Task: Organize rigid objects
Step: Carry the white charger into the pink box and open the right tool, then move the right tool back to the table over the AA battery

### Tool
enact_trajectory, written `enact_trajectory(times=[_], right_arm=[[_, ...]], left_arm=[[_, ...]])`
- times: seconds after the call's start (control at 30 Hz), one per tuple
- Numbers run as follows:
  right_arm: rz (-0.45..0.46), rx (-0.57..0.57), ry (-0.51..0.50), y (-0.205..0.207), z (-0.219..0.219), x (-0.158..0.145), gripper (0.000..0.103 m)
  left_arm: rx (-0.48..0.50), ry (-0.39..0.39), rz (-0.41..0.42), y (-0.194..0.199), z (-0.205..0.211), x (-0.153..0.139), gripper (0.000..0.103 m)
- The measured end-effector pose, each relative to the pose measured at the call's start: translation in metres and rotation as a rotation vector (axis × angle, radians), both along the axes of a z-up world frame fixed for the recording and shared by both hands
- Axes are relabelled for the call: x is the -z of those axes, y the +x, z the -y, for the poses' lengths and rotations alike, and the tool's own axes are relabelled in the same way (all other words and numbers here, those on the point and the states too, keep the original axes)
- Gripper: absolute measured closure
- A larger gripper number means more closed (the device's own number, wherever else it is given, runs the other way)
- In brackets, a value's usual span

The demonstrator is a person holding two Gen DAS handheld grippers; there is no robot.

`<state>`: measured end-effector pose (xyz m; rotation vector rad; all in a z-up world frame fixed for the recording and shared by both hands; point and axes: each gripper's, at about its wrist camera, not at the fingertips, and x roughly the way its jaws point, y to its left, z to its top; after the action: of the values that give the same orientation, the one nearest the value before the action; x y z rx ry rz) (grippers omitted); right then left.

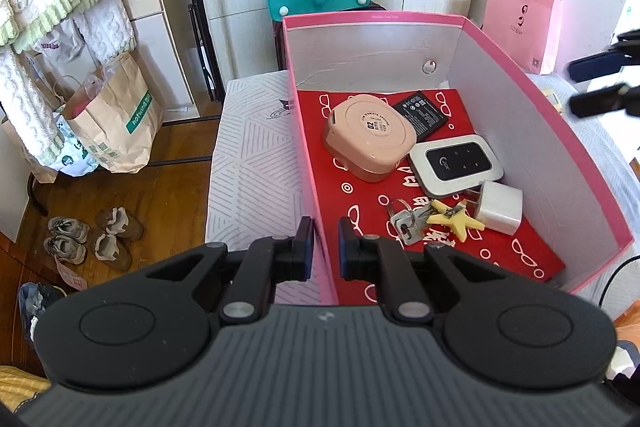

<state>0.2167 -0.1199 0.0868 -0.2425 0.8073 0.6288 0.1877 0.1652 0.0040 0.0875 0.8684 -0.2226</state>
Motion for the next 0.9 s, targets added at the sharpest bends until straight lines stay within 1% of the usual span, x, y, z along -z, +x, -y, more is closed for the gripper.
enact_trajectory(times=[0.07, 0.13, 0.2, 0.23, 0.3, 0.4, 0.47, 0.5, 0.57, 0.63, 0.8, 0.9], right_arm=[[0.003, 0.042, 0.087, -0.004, 0.028, 0.001, 0.050], [0.038, 0.109, 0.149, -0.009, 0.053, 0.008, 0.050], [0.028, 0.193, 0.162, -0.011, 0.072, 0.023, 0.050], [0.017, 0.211, 0.167, -0.012, 0.080, 0.031, 0.050], [0.009, 0.219, 0.154, -0.016, 0.091, 0.048, 0.050], [0.013, 0.234, 0.105, -0.024, 0.100, 0.072, 0.050], [0.001, 0.233, 0.113, -0.030, 0.105, 0.086, 0.050], [-0.012, 0.233, 0.129, -0.032, 0.108, 0.093, 0.052], [-0.053, 0.231, 0.160, -0.033, 0.117, 0.107, 0.061], [-0.068, 0.234, 0.164, -0.035, 0.117, 0.118, 0.061], [-0.067, 0.219, 0.160, -0.042, 0.111, 0.131, 0.061], [-0.053, 0.172, 0.143, -0.042, 0.102, 0.136, 0.061]], left_arm=[[-0.003, -0.002, -0.002, 0.000, 0.000, 0.000, 0.093], [-0.006, -0.002, -0.005, 0.000, 0.000, 0.000, 0.093], [-0.008, 0.009, -0.003, 0.000, 0.002, 0.000, 0.093], [-0.012, 0.014, -0.002, 0.000, 0.003, 0.000, 0.093], [-0.016, 0.027, -0.002, 0.000, 0.005, 0.000, 0.093], [-0.031, 0.025, -0.014, 0.002, 0.005, -0.001, 0.093], [-0.042, 0.014, -0.023, 0.002, 0.004, -0.003, 0.093], [-0.047, 0.009, -0.026, 0.002, 0.004, -0.004, 0.093], [-0.057, 0.004, -0.026, 0.002, 0.003, -0.006, 0.093], [-0.065, 0.002, -0.027, 0.003, 0.004, -0.008, 0.093], [-0.090, 0.000, -0.042, 0.006, 0.005, -0.011, 0.093], [-0.096, 0.002, -0.052, 0.008, 0.005, -0.012, 0.093]])
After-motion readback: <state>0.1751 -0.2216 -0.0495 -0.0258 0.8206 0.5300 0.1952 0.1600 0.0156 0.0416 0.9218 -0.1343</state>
